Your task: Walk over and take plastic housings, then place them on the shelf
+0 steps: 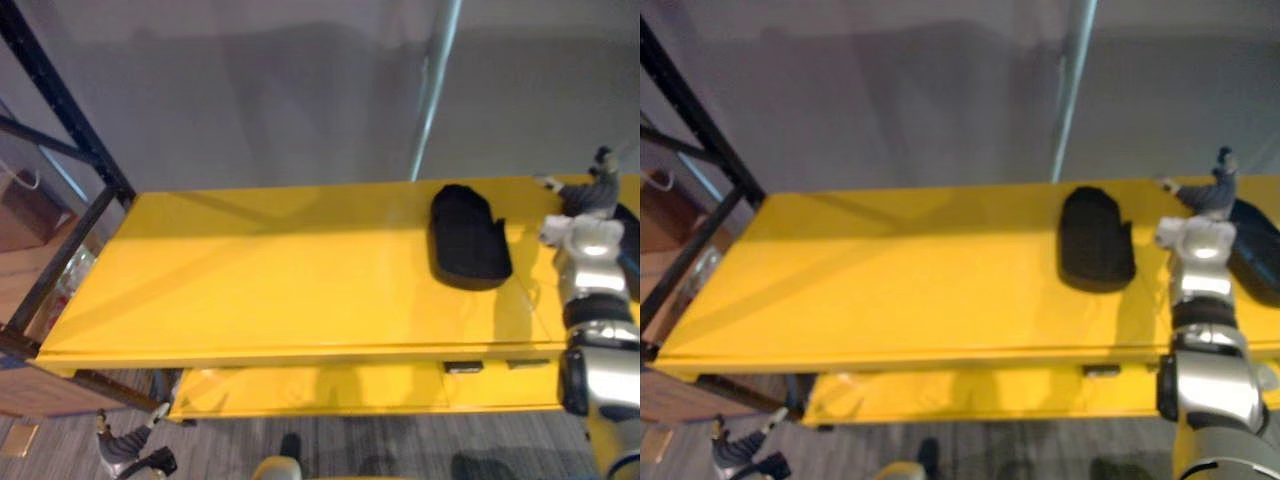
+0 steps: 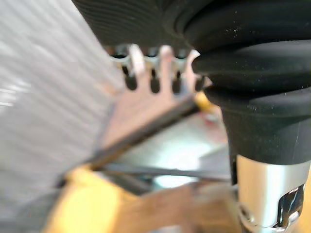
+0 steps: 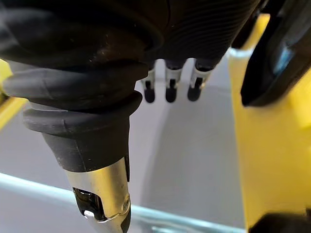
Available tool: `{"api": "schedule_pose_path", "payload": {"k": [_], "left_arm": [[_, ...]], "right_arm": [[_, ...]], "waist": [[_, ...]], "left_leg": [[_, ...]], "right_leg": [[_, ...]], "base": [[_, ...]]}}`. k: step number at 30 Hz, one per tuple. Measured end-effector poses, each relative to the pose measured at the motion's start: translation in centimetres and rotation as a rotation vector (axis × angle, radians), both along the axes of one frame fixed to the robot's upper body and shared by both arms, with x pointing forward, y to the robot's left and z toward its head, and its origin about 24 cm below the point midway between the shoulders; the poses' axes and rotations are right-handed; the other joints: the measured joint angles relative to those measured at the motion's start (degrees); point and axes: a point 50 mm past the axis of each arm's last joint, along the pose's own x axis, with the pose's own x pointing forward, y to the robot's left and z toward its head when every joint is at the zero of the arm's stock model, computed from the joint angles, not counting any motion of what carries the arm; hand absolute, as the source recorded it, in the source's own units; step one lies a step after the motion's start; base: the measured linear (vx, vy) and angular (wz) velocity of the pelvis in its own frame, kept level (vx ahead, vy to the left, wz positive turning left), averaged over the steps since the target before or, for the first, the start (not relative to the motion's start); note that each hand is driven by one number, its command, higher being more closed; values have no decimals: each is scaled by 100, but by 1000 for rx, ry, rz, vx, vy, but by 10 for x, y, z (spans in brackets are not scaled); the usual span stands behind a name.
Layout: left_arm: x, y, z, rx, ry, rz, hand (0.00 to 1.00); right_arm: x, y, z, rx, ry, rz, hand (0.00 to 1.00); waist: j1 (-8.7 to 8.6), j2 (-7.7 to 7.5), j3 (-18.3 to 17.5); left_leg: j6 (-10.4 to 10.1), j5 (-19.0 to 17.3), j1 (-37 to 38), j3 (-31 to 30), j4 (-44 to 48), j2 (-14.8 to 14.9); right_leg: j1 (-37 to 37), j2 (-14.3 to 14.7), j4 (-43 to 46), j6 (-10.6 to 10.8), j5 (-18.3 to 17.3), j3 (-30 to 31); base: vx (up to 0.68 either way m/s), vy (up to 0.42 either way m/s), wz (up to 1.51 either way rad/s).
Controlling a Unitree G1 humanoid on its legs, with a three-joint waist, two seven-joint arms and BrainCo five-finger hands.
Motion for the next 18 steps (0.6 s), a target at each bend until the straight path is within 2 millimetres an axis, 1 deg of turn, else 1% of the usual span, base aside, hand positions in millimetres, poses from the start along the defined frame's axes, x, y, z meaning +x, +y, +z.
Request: {"api": "schedule_pose_path", "payload": {"k": [1, 2, 3, 5, 7, 9, 11, 13, 15, 18], "left_arm": [[-4, -1, -2, -22, 9, -4, 0], [-4, -1, -3, -28, 10, -10, 0], [-3, -3, -4, -40, 8, -24, 0], [-2, -8, -7, -64, 19, -59, 0], [-2, -14, -10, -88, 28, -90, 0], [-2, -20, -13, -107, 34, -112, 0], [-1, -29, -15, -132, 28, -122, 0], [-1, -36, -17, -148, 37, -156, 0], [-1, -39, -18, -155, 39, -166, 0], [0, -42, -18, -172, 29, -166, 0]], "right_arm": [[2, -2, 15, 8, -24, 33, 0], [2, -2, 23, 12, -40, 48, 0], [3, -3, 39, 18, -64, 69, 0], [5, -3, 54, 18, -68, 90, 0], [7, -2, 58, 51, -45, 100, 0], [8, -2, 56, 56, -16, 103, 0], [9, -2, 58, 70, 0, 110, 0], [9, -4, 62, 96, 6, 99, 0], [7, -8, 63, 107, 18, 89, 0], [5, -9, 77, 119, -3, 87, 0]], "waist": [[-2, 33, 174], [-6, 45, 228], [-20, 95, 394], [-23, 184, 524], [-35, 246, 707], [-32, 282, 817], [-29, 354, 946], [-32, 419, 1004], [-37, 437, 1008], [-55, 535, 1115]], "left_leg": [[-7, 1, -106, -7, 0, -9], [-6, 5, -178, -5, 1, -17], [2, 28, -253, 1, 2, -34], [5, 102, -385, 3, 11, -84], [15, 171, -393, 8, 28, -173], [27, 191, -406, 8, 29, -243], [26, 191, -417, 10, 30, -275], [13, 200, -461, 8, 30, -309], [8, 204, -493, 5, 30, -336], [-2, 210, -492, 9, 30, -339]], "right_leg": [[-250, -84, 304, -25, -189, -1], [-363, -116, 431, -24, -255, 3], [-548, -191, 670, -27, -341, 28], [-796, -318, 973, 12, -440, 58], [-929, -466, 1274, 56, -572, 104], [-1036, -586, 1507, 81, -704, 124], [-1148, -646, 1693, 72, -803, 187], [-1267, -715, 1878, 67, -903, 208], [-1356, -777, 2015, 70, -984, 216], [-1417, -797, 2126, 51, -1035, 247]], "base": [[-105, 0, 12], [-103, 9, 9], [-53, 2, 7], [-28, -5, 7], [20, -11, 8], [23, -35, 6], [23, -56, -1], [10, -49, 0], [12, -45, 4], [-10, -38, -2]]}}
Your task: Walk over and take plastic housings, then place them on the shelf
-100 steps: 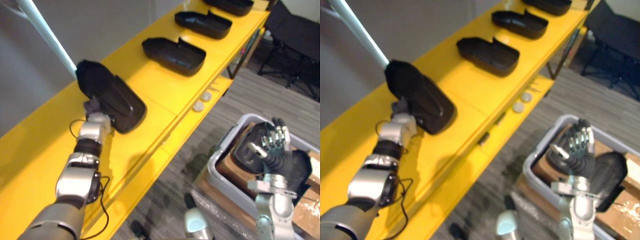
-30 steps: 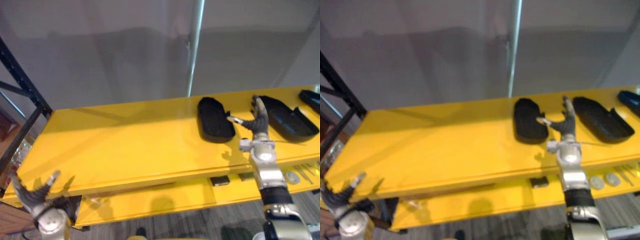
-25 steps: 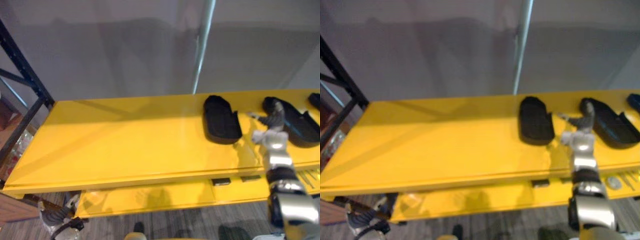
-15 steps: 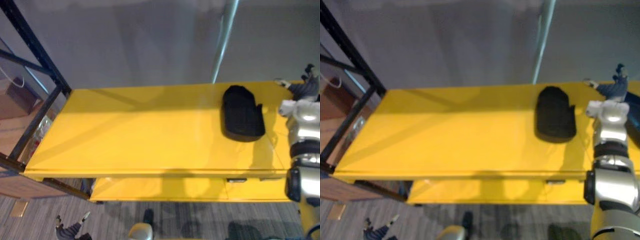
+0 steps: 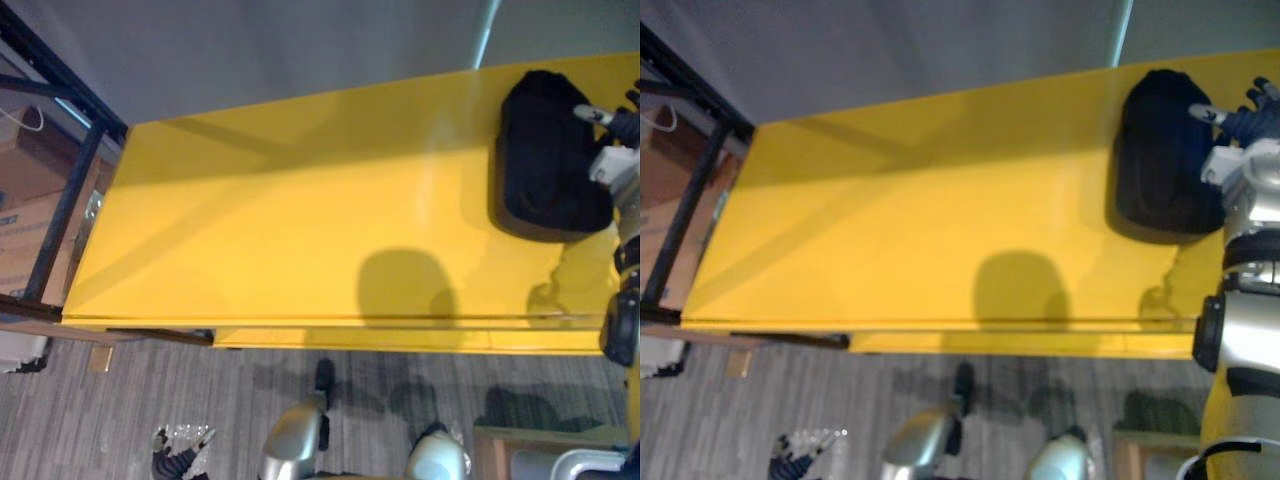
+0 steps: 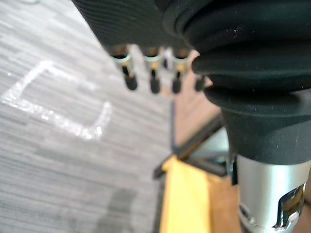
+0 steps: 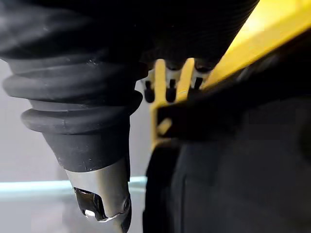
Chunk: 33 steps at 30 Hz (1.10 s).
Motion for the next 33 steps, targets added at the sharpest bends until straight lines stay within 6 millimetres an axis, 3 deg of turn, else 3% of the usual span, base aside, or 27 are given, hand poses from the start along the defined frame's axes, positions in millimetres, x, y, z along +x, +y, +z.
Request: {"api": "schedule_pose_path", "payload": {"k": [3, 19, 33], "left_arm": [[0, 0, 0, 0, -2, -2, 0], [3, -8, -1, -20, 1, -55, 0], [2, -7, -1, -20, 3, -71, 0]], "right_arm": [[-2, -3, 4, -3, -4, -2, 0], [5, 14, 3, -123, 45, 238, 0], [7, 17, 3, -187, 63, 276, 0]], "waist": [[2, 60, 36], [3, 70, 45], [10, 62, 155]], "left_leg": [[-15, 10, 0, 1, 0, 2], [-33, 23, 25, 8, 0, 9], [-35, 24, 109, 15, 0, 32]], "right_leg": [[-38, -15, 76, -14, -55, 4], [-86, -28, 200, -32, -99, 49], [-1, -4, 184, -33, -99, 44]], "base": [[-43, -31, 0], [-10, -6, -1], [-2, -1, 0]]}}
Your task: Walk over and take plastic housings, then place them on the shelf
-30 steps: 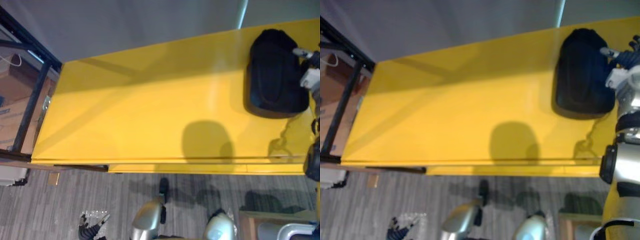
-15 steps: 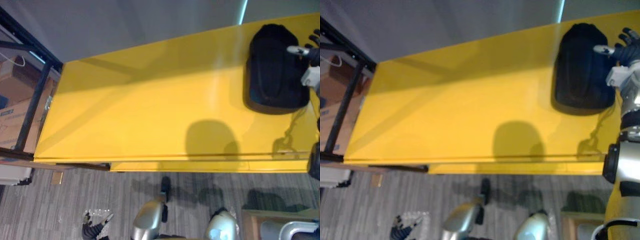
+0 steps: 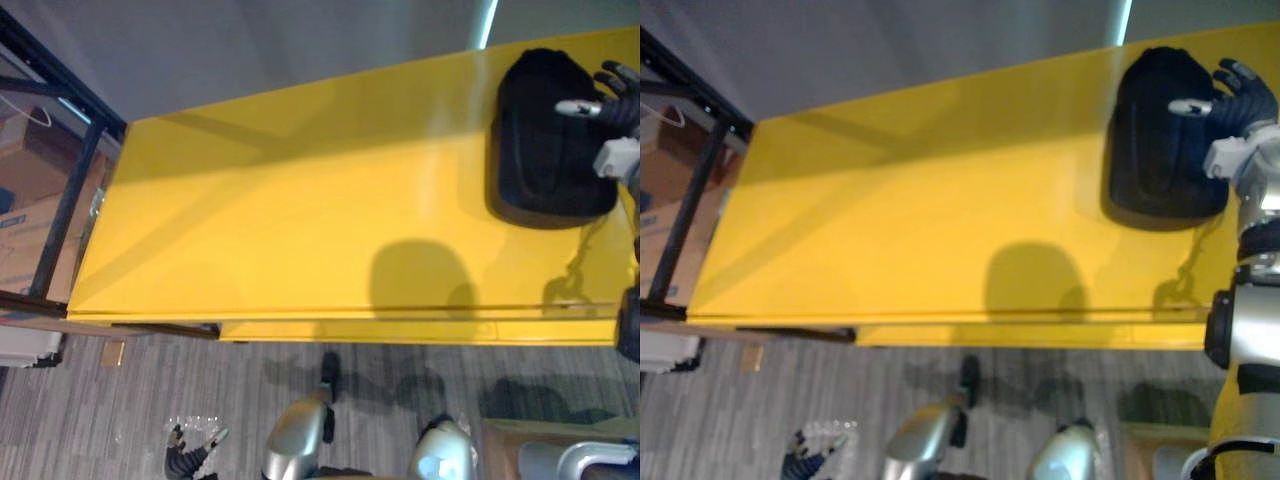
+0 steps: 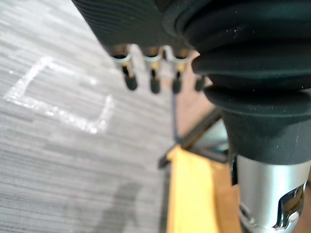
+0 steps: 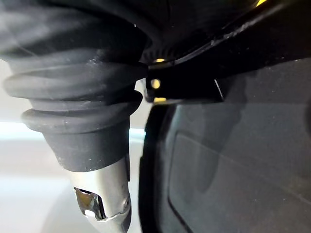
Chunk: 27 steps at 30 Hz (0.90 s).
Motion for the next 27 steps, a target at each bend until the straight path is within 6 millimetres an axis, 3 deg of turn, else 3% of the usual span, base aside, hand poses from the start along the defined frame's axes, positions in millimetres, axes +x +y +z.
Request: {"api": "schedule_pose_path", "payload": {"k": [27], "left_arm": [[-1, -3, -1, -13, 11, -35, 0]], "right_arm": [[1, 5, -2, -38, 11, 66, 0]], "waist": [[13, 3, -2]], "left_leg": [[-9, 6, -3, -6, 0, 3]], "right_leg": [[2, -1, 16, -4, -3, -16]], "base": [[0, 0, 0]]}}
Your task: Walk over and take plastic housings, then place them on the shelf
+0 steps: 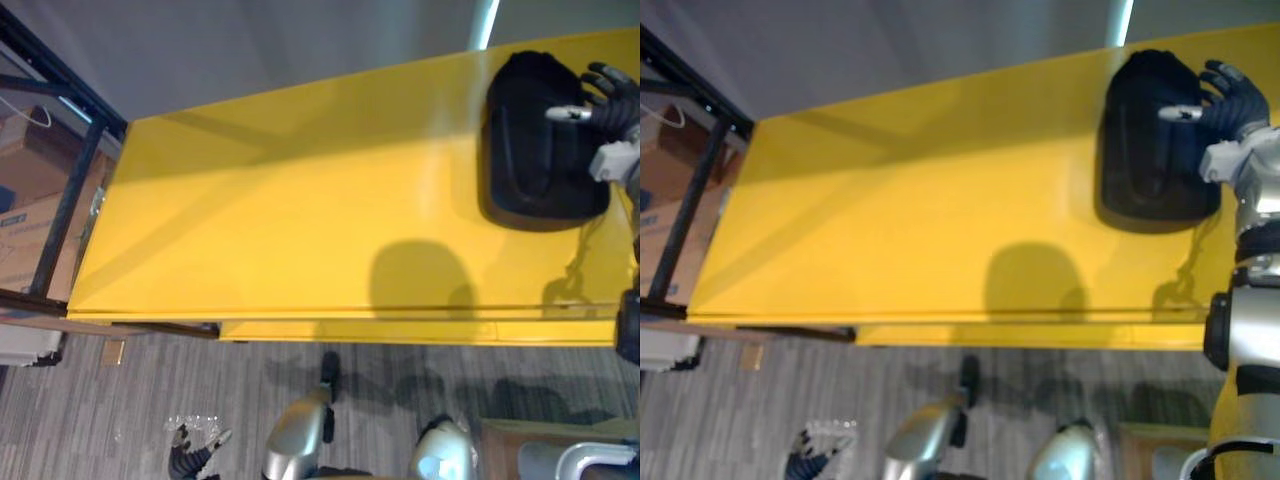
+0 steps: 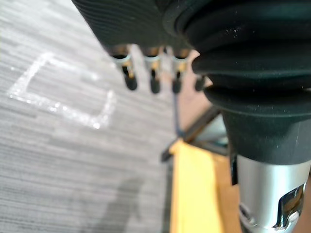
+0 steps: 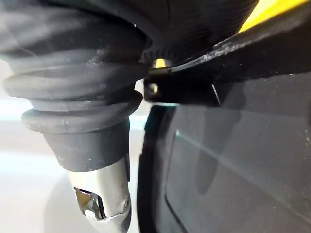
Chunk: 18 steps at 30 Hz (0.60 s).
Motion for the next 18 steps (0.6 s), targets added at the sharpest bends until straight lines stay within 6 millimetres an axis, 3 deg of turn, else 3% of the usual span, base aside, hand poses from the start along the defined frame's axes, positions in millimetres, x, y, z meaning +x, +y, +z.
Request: {"api": "schedule_pose_path", "payload": {"k": [18], "left_arm": [[-2, 0, -1, -9, 4, -7, 0]], "right_arm": [[0, 2, 1, -10, -8, 25, 0]], "waist": [[-1, 41, 2]], "left_leg": [[-9, 7, -1, -14, 0, -40]], "right_leg": [[-12, -59, 87, 6, -58, -25]], "base": [[0, 0, 0]]}}
